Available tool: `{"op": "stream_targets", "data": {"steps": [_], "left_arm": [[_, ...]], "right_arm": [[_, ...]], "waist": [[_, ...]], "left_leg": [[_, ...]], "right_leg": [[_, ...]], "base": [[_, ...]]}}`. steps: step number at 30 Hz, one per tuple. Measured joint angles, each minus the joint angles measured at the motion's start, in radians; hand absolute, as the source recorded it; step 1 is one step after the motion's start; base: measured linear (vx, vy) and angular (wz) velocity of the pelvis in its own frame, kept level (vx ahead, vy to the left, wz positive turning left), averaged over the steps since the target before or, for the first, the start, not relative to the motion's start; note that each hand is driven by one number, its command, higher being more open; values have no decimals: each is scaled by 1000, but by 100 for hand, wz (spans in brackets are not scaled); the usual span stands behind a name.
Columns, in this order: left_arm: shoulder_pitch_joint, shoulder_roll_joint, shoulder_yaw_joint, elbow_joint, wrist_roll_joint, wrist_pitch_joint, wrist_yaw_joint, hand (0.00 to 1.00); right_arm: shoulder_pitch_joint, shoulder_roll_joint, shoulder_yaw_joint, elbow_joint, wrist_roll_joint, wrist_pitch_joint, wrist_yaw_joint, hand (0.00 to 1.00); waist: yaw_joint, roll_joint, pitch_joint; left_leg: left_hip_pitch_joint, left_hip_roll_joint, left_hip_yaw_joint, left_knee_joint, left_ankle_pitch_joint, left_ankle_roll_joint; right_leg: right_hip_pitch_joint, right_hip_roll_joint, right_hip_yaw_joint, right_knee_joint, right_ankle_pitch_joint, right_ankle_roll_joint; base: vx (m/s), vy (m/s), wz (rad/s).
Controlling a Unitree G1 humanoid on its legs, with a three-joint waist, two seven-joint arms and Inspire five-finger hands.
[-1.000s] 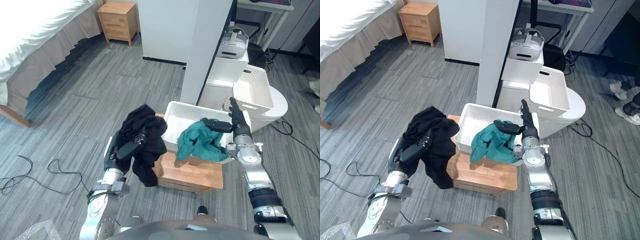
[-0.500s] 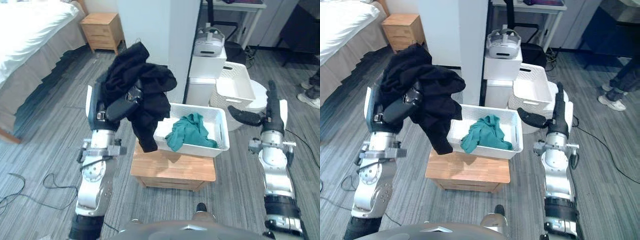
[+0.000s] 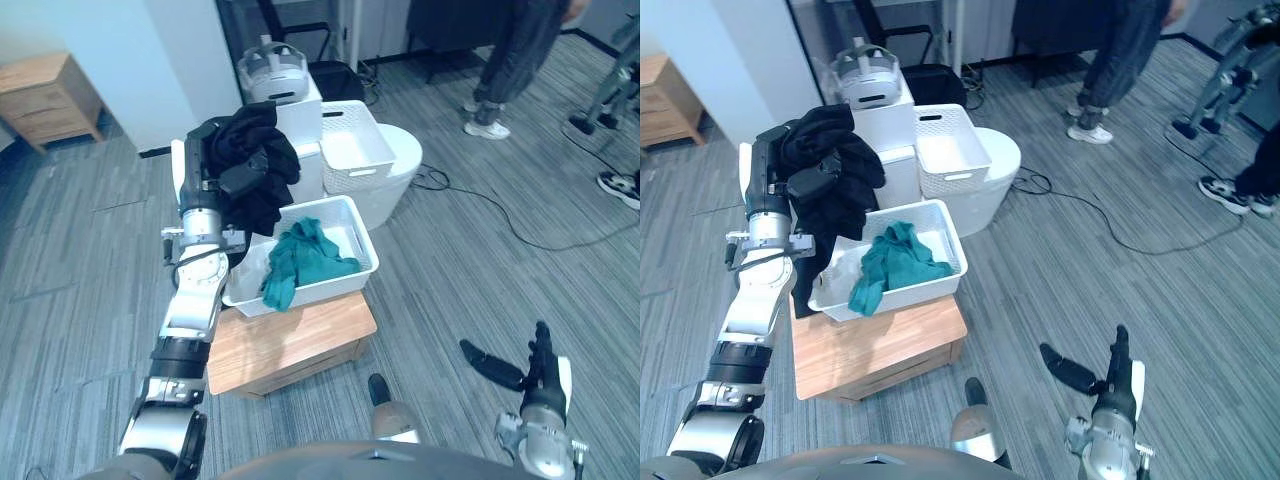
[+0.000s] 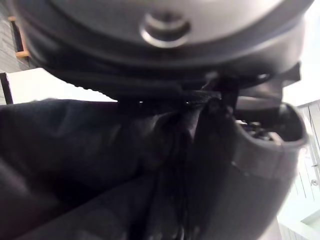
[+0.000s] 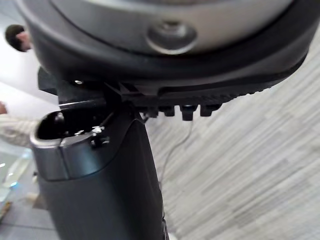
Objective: Tidy up the quilt and then pick up the clothes from the bed and put them into the laundry hamper
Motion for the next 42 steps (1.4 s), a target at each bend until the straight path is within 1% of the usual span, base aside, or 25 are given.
{"op": "stream_targets", "data": {"steps": [1,3,6,7,9,13,15,16,18,19,22,25,27,30,32,34,36,38,40,42], "left_arm": [[-15,-1,1,16,0,10,11,0],[-16,-8,1,25,0,10,15,0],[-15,-71,1,68,-1,10,18,0],[-15,-82,0,75,0,10,18,0],[-9,-134,-19,103,-4,10,16,0],[68,-200,-93,111,-4,10,-6,0],[99,-227,-111,150,-4,9,-24,0],[126,-250,-111,212,-5,9,-31,0],[133,-258,-110,281,-6,11,-32,0],[134,-261,-108,341,-5,11,-32,100],[133,-259,-92,447,-1,15,-31,100],[121,-250,-19,536,1,36,-19,100],[96,-220,19,537,0,38,3,100],[70,-194,70,537,-2,50,36,100],[68,-179,85,536,-6,51,52,100],[68,-175,109,536,-13,54,62,100],[90,-167,120,456,-48,55,70,100],[109,-152,134,389,-50,54,74,100],[129,-129,140,340,-53,53,79,100],[161,-110,148,268,-88,53,81,100]], "right_arm": [[12,12,29,1,13,0,5,100],[19,19,53,2,14,0,11,100],[24,18,141,3,13,0,17,100],[20,18,156,3,13,0,17,100],[7,18,194,3,12,0,21,100],[-19,18,239,3,2,0,21,100],[-24,17,252,4,-6,0,20,100],[-25,15,270,10,-7,0,16,100],[-28,13,281,32,-7,-1,14,100],[-28,12,286,53,-7,-1,14,100],[-26,11,293,90,-7,0,12,100],[-25,10,300,114,-8,0,9,100],[-24,10,300,122,-7,0,7,100],[-26,6,299,124,-7,-1,5,100],[-25,6,298,126,-6,-1,5,100],[-25,7,300,152,-6,-1,6,100],[-26,10,300,194,-7,-1,9,100],[-27,10,304,203,-7,-1,16,100],[-28,10,306,209,-7,-1,16,100],[-44,9,301,250,-8,-1,17,100]], "waist": [[-13,5,1],[-20,14,2],[-37,47,0],[-39,51,2],[-40,63,4],[-38,66,4],[-35,66,4],[-34,66,4],[-31,65,5],[-28,64,6],[-27,56,11],[-22,35,24],[-11,25,29],[-1,23,30],[5,22,30],[22,20,30],[52,12,29],[67,5,27],[75,0,27],[79,-5,26]], "left_leg": [[-6,2,23,7,-6,-2],[-12,12,41,22,-15,-7],[-18,31,77,37,-23,-16],[-18,32,84,38,-23,-17],[-18,39,96,46,-23,-18],[-13,40,113,50,-23,-19],[-12,38,115,49,-23,-19],[-12,38,114,48,-23,-18],[-12,38,114,47,-22,-18],[-13,38,113,45,-20,-18],[-13,33,109,31,-12,-19],[-20,30,103,16,-5,-20],[-38,30,92,14,3,-20],[-43,32,76,13,10,-19],[-42,34,70,14,10,-19],[-30,38,63,15,10,-19],[-6,44,34,14,10,-19],[-2,44,25,14,10,-19],[1,43,17,14,10,-19],[1,43,2,11,14,-19]], "right_leg": [[-17,3,17,0,-2,-3],[-30,6,28,0,-3,-5],[-53,26,55,1,-5,-8],[-57,28,59,1,-5,-8],[-60,33,64,1,-5,-8],[-60,35,64,1,-5,-9],[-59,33,64,1,-5,-8],[-59,32,63,1,-5,-8],[-59,32,60,1,-5,-8],[-58,30,57,0,-7,-10],[-59,26,50,0,-9,-13],[-66,25,43,0,-11,-17],[-77,23,31,1,-10,-18],[-73,23,16,1,-10,-19],[-69,23,8,1,-10,-19],[-46,24,-9,1,-11,-21],[-2,23,-42,1,-17,-28],[7,22,-54,1,-22,-34],[18,20,-61,1,-29,-35],[26,18,-69,1,-36,-35]], "base": [[-100,-64,-40],[-64,-38,-32],[-28,-65,-29],[-19,-40,-27],[-20,-44,-11],[-24,-18,-2],[-70,-23,-1],[-70,-25,1],[-78,-38,2],[-84,-45,4],[-91,-52,8],[-82,-54,8],[-40,-47,12],[-5,-34,15],[5,-13,12],[-9,-11,24],[-41,-5,37],[-62,-21,16],[-72,-36,11],[-78,-46,18]]}}
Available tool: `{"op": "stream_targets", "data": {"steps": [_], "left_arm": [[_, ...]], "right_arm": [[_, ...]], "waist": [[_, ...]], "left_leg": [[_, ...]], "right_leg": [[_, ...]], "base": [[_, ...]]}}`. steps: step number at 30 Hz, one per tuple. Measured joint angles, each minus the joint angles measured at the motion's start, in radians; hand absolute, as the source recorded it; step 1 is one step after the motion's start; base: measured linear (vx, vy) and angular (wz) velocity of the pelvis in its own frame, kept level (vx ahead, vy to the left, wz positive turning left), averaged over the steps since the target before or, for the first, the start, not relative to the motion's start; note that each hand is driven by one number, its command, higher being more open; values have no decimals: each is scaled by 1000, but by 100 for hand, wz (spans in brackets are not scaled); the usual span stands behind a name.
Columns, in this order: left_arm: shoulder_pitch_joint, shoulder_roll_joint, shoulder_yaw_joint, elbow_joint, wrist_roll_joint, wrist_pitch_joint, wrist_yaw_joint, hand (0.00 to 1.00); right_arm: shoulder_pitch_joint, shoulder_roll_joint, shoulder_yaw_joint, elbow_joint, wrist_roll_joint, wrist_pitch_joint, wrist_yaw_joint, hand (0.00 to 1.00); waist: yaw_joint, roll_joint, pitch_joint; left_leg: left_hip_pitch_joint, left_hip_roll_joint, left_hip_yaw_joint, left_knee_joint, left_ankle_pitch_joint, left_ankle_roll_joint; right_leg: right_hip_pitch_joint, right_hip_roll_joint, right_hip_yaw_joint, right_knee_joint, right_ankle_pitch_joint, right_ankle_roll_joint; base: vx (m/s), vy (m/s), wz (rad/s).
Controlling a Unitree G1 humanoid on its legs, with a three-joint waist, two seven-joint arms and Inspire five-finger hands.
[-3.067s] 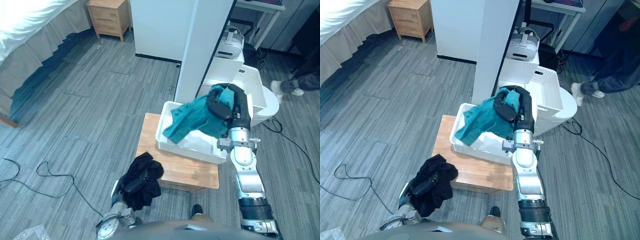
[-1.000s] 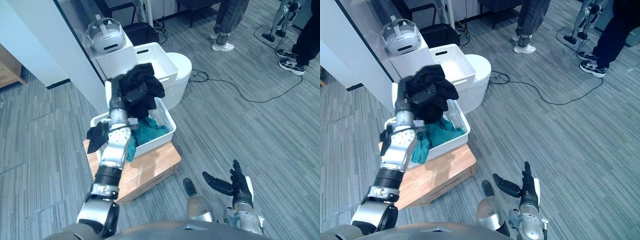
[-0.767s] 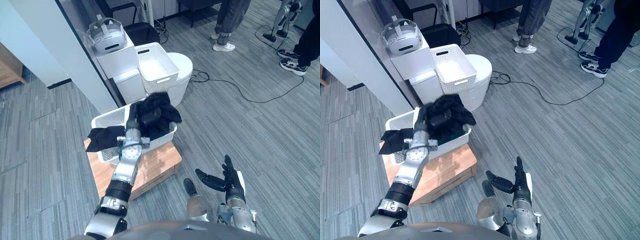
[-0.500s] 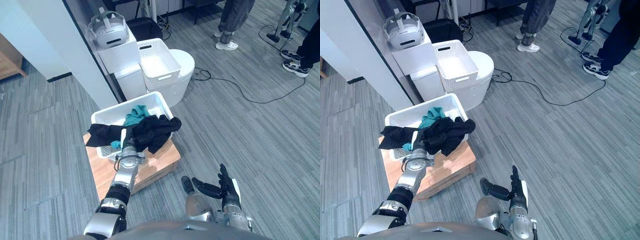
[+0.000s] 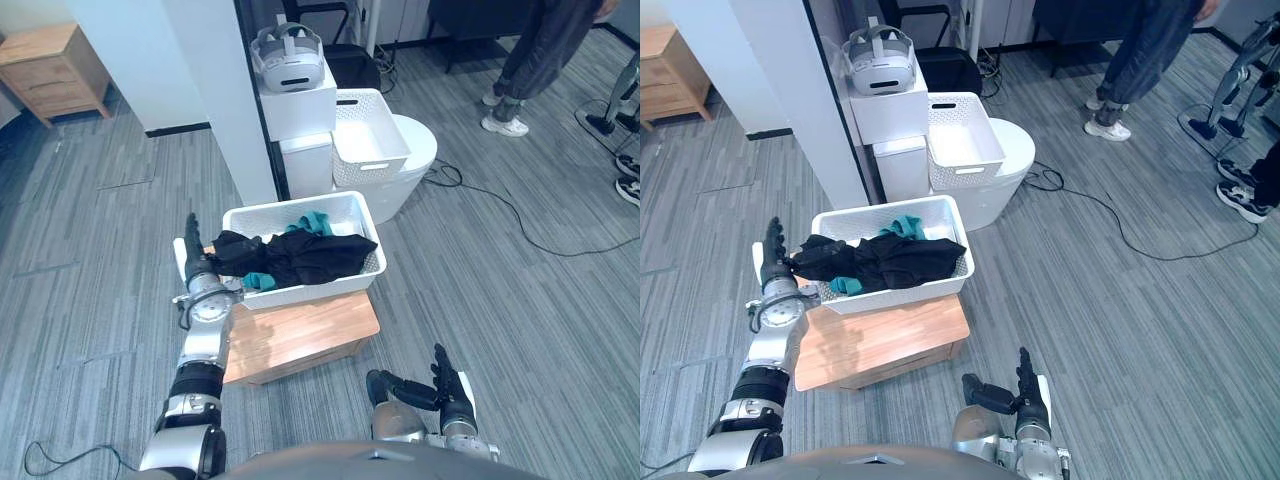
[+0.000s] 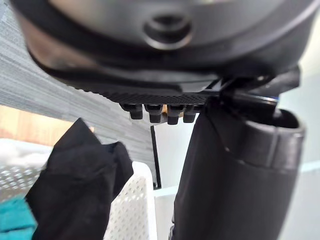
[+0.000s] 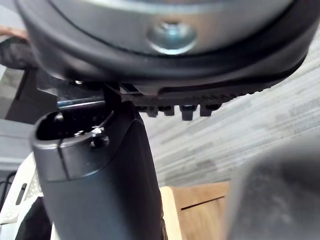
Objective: Tidy up the quilt and then pick up the clothes from the bed and put them into the laundry hamper
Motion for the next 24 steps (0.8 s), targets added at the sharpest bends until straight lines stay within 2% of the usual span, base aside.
{"op": "stream_targets", "data": {"steps": [2,6,8,11,13,15,17,18,23,24], "left_arm": [[33,1,1,-63,0,0,-2,100],[125,-2,-9,-229,-1,-9,-24,100],[218,-21,-10,-331,-3,-49,-31,100],[347,-65,-8,-378,-65,-116,-56,100],[427,-76,-3,-367,-102,-120,-81,100],[479,-91,-2,-323,-113,-123,-98,100],[521,-96,-1,-171,-139,-123,-127,100],[529,-99,2,-124,-153,-123,-135,100],[569,-148,127,325,-210,-70,-206,100],[570,-155,154,357,-242,-63,-213,100]], "right_arm": [[-11,0,-13,26,0,2,5,100],[-45,0,-43,100,-2,2,10,100],[-66,1,-73,151,-2,3,8,100],[-89,1,-122,229,-2,7,6,100],[-112,1,-140,279,-1,15,0,100],[-119,0,-152,309,-1,23,-3,100],[-134,-7,-154,349,-1,32,-7,100],[-139,-9,-155,361,-1,32,-8,100],[-170,1,-197,439,2,54,-14,100],[-176,2,-203,455,3,55,-16,100]], "waist": [[9,-2,-1],[30,-22,-12],[46,-26,-15],[83,-26,-17],[90,-30,-29],[111,-29,-41],[134,-27,-48],[134,-27,-54],[157,-29,-74],[160,-32,-77]], "left_leg": [[1,-3,-17,-12,7,0],[2,-16,-51,-41,32,3],[9,-17,-68,-49,37,3],[19,-18,-94,-51,38,5],[20,-19,-105,-54,40,7],[21,-20,-112,-60,44,7],[39,-30,-131,-85,61,10],[39,-32,-135,-87,63,12],[56,-38,-144,-132,85,14],[58,-41,-145,-140,89,15]], "right_leg": [[8,-2,-15,-1,-1,0],[19,-4,-37,-2,-1,0],[35,-4,-49,-3,-1,0],[64,-4,-72,-3,-6,2],[77,-7,-87,-3,-13,2],[82,-9,-96,-3,-15,2],[104,-15,-122,-3,-20,0],[107,-18,-131,-3,-22,1],[117,-20,-153,-4,-34,-7],[117,-19,-154,-4,-35,-7]], "base": [[-64,-43,19],[-41,-31,21],[-33,-20,22],[-35,-27,24],[-36,-21,26],[-18,-19,18],[-23,-19,27],[-31,-13,27],[-28,-20,9],[-16,-12,11]]}}
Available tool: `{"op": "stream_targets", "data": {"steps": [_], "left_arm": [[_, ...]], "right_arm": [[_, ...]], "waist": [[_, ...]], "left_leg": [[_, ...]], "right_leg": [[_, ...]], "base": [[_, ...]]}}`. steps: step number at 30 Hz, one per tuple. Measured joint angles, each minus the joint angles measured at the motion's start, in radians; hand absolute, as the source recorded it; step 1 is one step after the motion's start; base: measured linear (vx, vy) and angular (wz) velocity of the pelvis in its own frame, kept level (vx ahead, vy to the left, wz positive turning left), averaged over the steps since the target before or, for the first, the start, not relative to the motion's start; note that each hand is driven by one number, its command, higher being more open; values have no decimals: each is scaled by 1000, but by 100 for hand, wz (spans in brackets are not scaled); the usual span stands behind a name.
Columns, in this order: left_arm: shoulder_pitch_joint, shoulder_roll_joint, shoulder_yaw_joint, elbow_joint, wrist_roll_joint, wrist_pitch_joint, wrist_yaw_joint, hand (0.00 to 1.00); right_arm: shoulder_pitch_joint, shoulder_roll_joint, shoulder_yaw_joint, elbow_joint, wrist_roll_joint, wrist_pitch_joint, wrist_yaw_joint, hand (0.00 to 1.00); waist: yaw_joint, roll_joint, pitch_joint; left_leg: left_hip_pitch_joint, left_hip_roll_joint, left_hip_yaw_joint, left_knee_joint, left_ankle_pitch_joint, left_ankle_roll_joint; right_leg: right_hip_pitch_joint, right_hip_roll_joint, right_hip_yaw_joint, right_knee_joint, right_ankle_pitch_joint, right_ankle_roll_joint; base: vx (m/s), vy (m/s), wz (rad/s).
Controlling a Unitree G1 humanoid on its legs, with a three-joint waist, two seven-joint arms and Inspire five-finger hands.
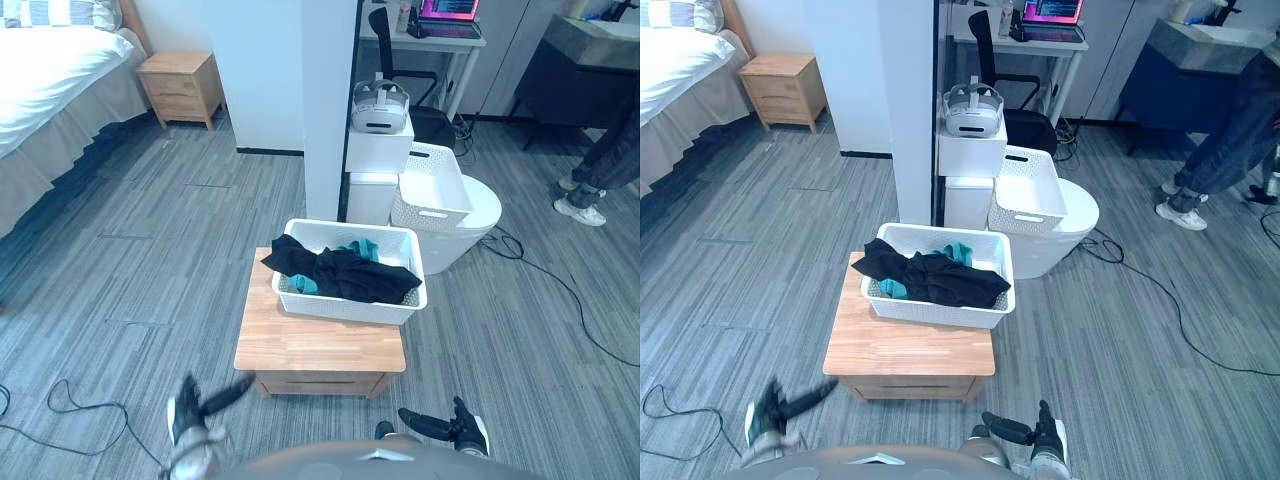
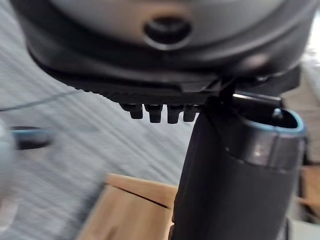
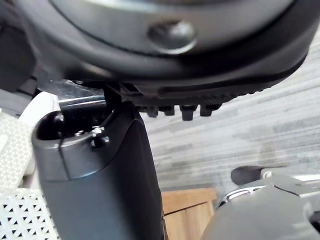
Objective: Tidy up the quilt and then pick up the clothes from the bed and put them into the laundry hamper
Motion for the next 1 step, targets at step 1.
{"op": "stream_targets", "data": {"steps": [1], "left_arm": [[0,3,47,57,-23,1,-7,100]], "right_arm": [[-9,0,-8,34,1,3,-8,100]], "waist": [[9,-5,-4]], "left_leg": [[10,-2,-3,-19,13,0]], "right_leg": [[3,0,-5,0,-1,-1]], "base": [[-7,-5,7]]}}
